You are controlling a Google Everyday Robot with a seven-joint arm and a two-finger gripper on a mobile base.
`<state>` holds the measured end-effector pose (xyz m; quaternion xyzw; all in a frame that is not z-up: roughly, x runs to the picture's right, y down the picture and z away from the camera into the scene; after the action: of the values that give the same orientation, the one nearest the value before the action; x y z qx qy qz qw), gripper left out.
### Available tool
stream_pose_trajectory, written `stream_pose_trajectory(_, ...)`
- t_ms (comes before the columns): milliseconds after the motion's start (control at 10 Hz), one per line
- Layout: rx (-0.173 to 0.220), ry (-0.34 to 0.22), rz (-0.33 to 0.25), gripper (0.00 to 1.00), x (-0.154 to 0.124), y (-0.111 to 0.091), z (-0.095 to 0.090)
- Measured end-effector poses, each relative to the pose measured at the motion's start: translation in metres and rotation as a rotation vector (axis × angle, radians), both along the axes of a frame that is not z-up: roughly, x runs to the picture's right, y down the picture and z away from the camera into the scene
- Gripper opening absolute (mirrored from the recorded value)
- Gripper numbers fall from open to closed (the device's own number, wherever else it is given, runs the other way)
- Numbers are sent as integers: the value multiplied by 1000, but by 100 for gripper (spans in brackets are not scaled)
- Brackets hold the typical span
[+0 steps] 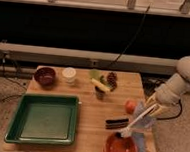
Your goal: Place brush in red bowl
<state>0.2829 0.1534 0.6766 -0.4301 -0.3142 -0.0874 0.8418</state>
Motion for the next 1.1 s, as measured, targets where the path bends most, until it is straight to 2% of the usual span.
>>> stream_pose_trajectory(300,-16,0,-55,3,-7,29,11)
stream_pose_trajectory(600,1,36,-93,31,-11,46,31)
stream_pose_trajectory(1100,63,111,-118,78,-13,40,58)
